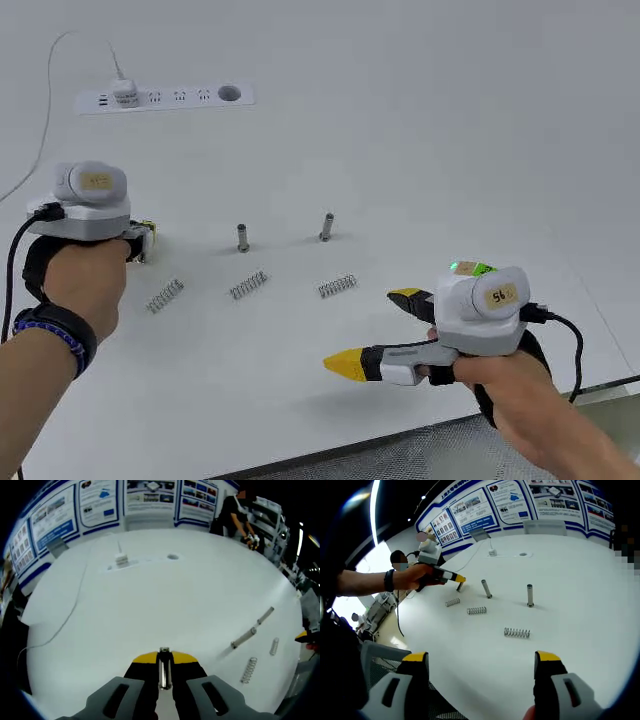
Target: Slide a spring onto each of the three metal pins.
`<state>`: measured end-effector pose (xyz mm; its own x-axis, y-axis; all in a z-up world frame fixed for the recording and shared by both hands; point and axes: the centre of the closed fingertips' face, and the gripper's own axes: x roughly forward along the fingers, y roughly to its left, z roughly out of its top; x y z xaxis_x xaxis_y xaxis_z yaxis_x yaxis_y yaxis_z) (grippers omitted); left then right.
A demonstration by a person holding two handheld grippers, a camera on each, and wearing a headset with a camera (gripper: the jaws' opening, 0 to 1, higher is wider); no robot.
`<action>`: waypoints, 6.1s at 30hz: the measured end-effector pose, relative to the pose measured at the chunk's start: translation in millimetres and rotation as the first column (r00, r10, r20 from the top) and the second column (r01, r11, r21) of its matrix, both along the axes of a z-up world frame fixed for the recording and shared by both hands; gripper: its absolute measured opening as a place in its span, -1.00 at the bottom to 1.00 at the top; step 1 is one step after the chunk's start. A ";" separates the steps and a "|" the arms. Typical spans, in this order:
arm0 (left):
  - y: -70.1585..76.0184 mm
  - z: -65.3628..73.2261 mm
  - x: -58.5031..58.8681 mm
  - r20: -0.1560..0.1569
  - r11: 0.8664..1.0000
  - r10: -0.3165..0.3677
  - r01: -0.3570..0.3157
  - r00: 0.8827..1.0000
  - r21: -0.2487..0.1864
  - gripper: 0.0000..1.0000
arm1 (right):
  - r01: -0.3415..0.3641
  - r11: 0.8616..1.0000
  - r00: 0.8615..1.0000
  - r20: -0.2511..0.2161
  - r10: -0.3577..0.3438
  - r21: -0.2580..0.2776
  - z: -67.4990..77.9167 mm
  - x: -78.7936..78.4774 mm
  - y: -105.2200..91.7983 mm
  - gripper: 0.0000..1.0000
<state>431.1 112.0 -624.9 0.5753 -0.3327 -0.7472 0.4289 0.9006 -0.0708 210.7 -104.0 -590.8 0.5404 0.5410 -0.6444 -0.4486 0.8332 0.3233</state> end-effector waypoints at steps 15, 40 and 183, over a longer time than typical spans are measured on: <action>12.1 2.7 -6.7 0.022 1.000 0.004 -0.004 1.000 -0.005 -0.86 | -0.020 1.000 1.000 -0.006 0.020 0.000 -0.1 -3.9 4.6 0.75; 23.9 16.0 -23.6 0.066 1.000 -0.015 0.015 0.998 0.005 -0.86 | -0.038 0.999 0.999 -0.004 0.038 -0.002 -0.3 -9.5 13.8 0.75; 42.1 21.7 -140.8 0.028 0.984 -0.154 0.156 0.988 -0.089 0.17 | -0.001 1.000 1.000 0.005 0.001 0.027 -7.0 -5.3 24.2 0.74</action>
